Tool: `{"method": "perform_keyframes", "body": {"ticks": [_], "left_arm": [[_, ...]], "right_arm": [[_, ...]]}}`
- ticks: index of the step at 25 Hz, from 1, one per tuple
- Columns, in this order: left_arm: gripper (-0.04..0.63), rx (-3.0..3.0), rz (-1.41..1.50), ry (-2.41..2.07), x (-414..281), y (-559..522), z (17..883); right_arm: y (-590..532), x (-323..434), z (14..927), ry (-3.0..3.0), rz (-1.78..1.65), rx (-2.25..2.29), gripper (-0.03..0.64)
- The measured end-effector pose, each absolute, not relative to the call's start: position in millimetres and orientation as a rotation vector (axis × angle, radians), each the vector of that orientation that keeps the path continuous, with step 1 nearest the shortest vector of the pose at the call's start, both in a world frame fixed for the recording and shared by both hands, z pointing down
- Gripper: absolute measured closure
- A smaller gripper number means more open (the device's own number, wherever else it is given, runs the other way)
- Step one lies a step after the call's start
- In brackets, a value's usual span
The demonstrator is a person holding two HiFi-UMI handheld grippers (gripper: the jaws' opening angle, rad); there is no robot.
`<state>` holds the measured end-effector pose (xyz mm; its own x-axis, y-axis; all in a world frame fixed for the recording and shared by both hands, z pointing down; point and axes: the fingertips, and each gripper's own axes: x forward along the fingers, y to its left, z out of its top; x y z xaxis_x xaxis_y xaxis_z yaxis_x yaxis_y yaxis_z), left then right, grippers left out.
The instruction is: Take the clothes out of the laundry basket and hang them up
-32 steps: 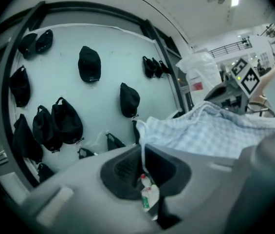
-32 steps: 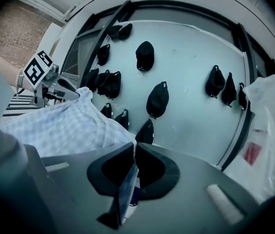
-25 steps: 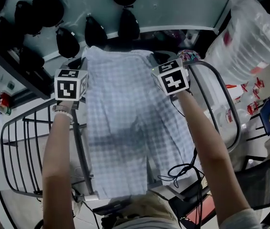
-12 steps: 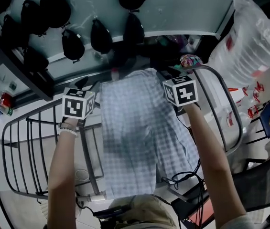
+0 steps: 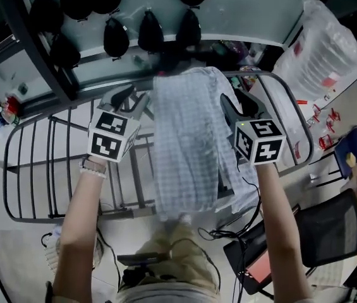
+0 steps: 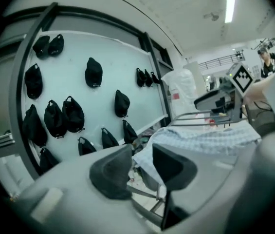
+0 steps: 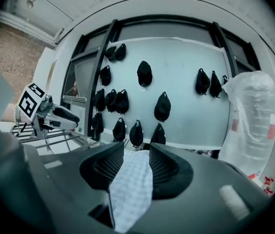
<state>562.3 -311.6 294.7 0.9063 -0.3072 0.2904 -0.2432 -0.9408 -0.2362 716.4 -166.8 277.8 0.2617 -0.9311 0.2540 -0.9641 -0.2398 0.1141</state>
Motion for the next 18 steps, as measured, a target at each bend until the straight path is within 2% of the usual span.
{"method": "perform_keyframes", "body": {"ticks": [9,18], "left_arm": [[0.476,-2.895,-0.302,0.448,444,-229,231],[0.476,-2.900,-0.232,0.679,269,-150,205]], "right_arm": [[-93,584,237,-1.911,0.103,2.286,0.466],[-43,423,244,-2.194,0.021,2.038,0.466]]}}
